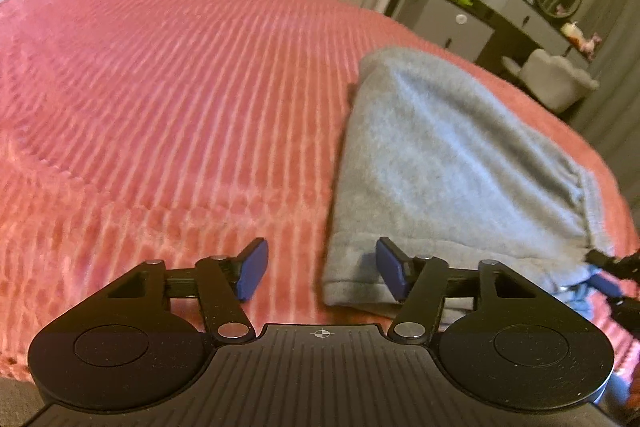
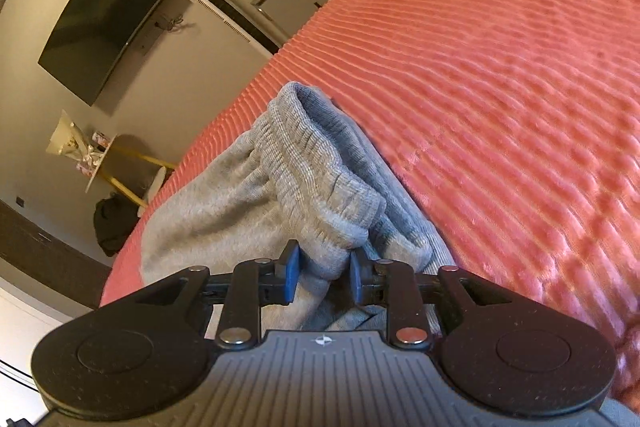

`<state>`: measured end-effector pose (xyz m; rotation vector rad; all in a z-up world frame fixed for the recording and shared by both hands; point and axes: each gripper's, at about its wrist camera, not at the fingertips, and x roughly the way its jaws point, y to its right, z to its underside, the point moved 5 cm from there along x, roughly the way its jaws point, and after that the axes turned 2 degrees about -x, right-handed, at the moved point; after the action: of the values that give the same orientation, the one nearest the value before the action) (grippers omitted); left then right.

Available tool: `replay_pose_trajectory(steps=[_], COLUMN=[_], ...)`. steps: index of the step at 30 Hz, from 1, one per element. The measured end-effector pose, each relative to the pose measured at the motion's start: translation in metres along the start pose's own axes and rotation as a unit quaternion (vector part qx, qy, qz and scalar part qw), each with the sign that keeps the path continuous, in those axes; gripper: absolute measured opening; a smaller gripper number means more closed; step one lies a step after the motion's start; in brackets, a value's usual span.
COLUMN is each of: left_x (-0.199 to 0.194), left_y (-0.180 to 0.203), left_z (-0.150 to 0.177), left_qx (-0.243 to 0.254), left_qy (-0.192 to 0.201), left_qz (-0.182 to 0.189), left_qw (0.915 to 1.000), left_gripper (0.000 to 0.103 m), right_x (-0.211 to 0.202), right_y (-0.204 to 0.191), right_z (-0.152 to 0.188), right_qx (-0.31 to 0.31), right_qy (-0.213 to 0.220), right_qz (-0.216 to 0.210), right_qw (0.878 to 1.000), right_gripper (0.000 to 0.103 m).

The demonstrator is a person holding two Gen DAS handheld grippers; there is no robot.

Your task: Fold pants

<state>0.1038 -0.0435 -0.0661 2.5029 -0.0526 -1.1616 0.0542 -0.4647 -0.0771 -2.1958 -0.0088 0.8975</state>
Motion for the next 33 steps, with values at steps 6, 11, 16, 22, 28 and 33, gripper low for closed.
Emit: replay_pose_trajectory(steps=[6, 11, 16, 22, 28, 33], left_x=[0.000, 0.001, 0.011, 0.030, 0.049, 0.051], left_y=[0.005, 0.014, 0.025, 0.037, 0.042, 0.049], left_z=[0.010, 0.025, 0.024, 0.017, 0.011, 0.005], left_qx=[-0.057, -0.095, -0.101, -0.125, -0.136, -0.108], left_qy=[-0.065, -0.105, -0.110, -0.108, -0.105, -0.097], left_qz=[0.115, 0.167, 0.170, 0.166, 0.135, 0.113], left_qw=[0.9896, 0.9757, 0.9741, 0.9722, 0.9758, 0.9829], left_gripper=[0.059, 0.059, 0.065, 0.075, 0.063, 0.048], right_x=[-0.012, -0.013, -0.016, -0.007, 0.003, 0.020], right_y=[0.011, 0.027, 0.043, 0.055, 0.059, 0.069], right_z=[0.013, 0.016, 0.019, 0.017, 0.011, 0.011], right_qx=[0.053, 0.135, 0.165, 0.243, 0.280, 0.337], right_qy=[-0.038, -0.057, -0.071, -0.063, -0.026, -0.031], right_qz=[-0.002, -0.018, 0.027, -0.029, -0.079, -0.109], right_qw=[0.998, 0.989, 0.983, 0.967, 0.956, 0.935], right_gripper=[0.064, 0.065, 0.068, 0.068, 0.059, 0.069])
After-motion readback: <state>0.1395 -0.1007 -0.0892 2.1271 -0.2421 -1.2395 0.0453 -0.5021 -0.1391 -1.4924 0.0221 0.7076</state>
